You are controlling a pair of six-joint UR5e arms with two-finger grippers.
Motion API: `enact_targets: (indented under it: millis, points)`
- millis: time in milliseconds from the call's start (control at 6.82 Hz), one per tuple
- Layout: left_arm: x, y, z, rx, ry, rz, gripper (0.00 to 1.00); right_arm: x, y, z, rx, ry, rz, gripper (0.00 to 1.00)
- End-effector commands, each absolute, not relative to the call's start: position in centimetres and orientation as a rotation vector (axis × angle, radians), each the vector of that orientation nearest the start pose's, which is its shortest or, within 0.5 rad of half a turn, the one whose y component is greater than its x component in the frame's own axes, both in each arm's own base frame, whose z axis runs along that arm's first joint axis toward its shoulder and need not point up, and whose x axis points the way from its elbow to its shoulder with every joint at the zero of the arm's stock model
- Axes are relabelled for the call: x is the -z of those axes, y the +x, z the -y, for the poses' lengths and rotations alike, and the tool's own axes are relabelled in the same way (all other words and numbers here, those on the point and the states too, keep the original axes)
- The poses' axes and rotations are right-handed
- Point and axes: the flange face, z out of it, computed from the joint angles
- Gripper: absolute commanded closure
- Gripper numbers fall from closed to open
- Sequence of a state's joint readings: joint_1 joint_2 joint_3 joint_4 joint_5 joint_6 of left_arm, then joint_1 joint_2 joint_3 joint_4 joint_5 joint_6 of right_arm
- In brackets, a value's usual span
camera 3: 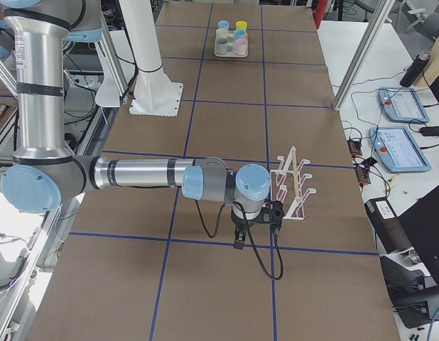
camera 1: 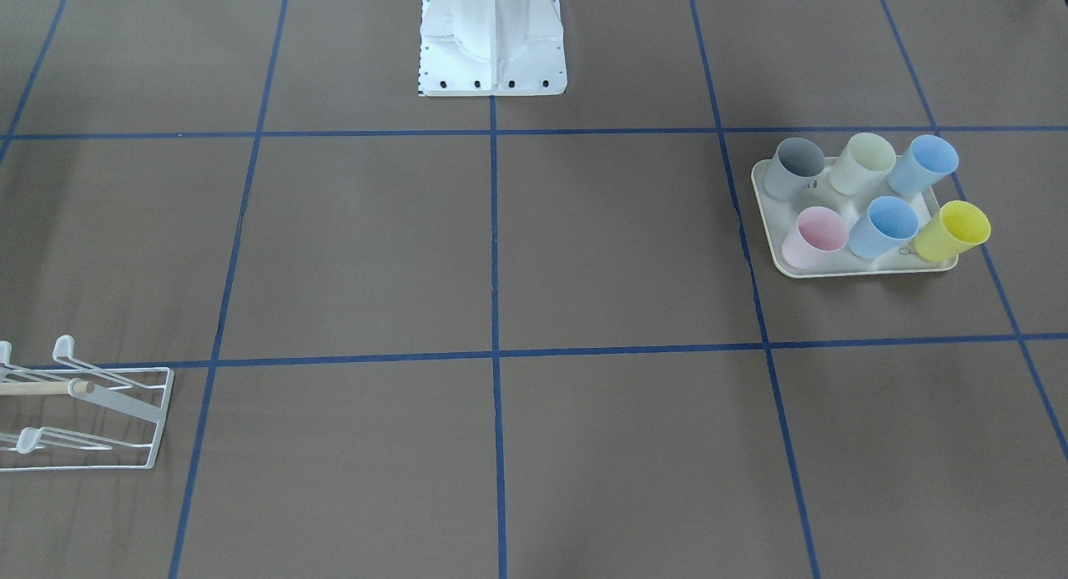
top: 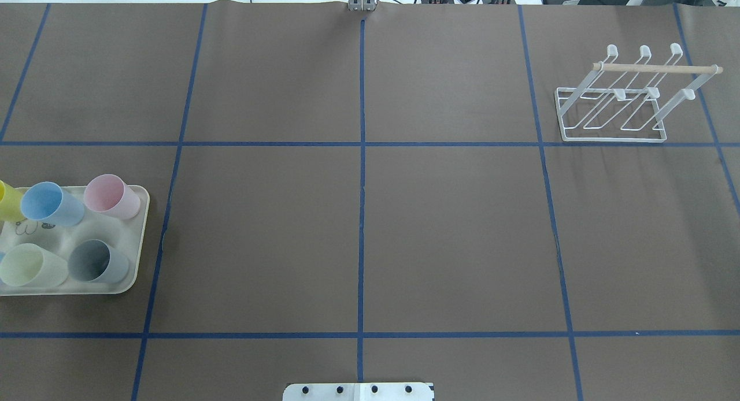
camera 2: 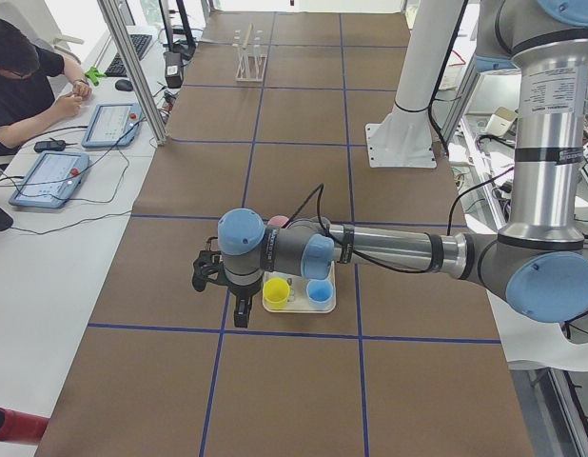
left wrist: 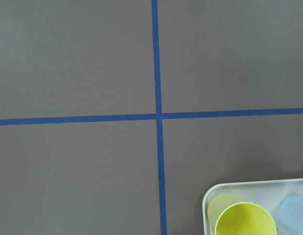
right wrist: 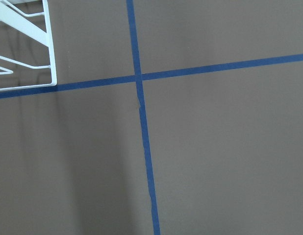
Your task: Transfer IKEA cup to right arm and place on rack
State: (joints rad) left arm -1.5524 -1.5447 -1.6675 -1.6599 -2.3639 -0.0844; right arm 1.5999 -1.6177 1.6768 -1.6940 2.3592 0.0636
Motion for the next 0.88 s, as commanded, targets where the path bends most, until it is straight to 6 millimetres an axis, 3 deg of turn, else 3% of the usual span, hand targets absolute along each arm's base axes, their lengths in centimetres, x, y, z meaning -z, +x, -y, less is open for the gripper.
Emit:
enact_targets:
  millis: [0,293,733]
  points:
    - [-61.3,-5.3,49.1,-0.002,0.113,-0.798,0.0,-63.9,7.6,46.4,-0.116,-0.073,0.787,0.0]
    - [-60.5,-5.3,49.2,-0.011,0.133,-0.795,0.0,-63.6,7.6,46.7,-0.115,-0.068,0.788,0.0]
    - [-56.6,-5.2,52.5,-0.043,0.205,-0.812,0.0,-60.4,7.4,48.5,-0.086,-0.008,0.799,0.0]
